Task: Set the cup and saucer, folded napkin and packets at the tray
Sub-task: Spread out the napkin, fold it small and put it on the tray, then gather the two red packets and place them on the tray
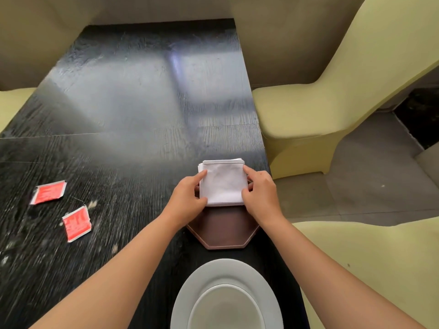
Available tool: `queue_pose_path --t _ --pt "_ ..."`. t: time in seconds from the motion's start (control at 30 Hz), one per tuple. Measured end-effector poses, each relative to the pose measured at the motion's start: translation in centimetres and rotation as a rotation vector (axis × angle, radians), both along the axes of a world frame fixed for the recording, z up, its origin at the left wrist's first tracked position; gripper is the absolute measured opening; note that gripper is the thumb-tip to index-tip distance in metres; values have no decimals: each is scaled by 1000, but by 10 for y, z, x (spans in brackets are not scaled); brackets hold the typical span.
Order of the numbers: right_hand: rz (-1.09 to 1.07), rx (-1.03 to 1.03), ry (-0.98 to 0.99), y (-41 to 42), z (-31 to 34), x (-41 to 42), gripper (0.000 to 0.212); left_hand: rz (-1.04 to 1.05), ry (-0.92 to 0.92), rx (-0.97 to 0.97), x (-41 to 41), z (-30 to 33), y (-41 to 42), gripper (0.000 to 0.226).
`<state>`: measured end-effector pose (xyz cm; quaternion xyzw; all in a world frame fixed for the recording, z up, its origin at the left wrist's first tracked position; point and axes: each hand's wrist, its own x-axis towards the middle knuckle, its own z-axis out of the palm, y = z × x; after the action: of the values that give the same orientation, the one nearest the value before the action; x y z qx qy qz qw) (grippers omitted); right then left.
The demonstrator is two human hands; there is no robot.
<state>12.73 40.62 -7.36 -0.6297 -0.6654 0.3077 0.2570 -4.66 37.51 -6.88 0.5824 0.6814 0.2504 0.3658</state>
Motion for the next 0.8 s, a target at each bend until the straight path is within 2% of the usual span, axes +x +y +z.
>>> queue_pose_path --t 0.1,0.23,0.33,0.4,0.63,0.8 --pt "54 110 -124 -7 1 -2 53 -64 142 82 1 -1 -4 65" --pt "165 401 -510 -19 -5 1 40 -131 512 223 8 -8 -17 63" --pt "268 285 -582 -20 -14 4 42 -257 662 131 10 -20 -21 59" --pt "303 203 -603 -17 -21 7 48 -269 683 75 9 -27 -19 58" --pt "337 144 -612 -15 -18 8 52 -242 632 -2 13 -27 -19 60" --pt "355 160 -588 -21 6 0 51 -214 633 92 15 -2 -23 59"
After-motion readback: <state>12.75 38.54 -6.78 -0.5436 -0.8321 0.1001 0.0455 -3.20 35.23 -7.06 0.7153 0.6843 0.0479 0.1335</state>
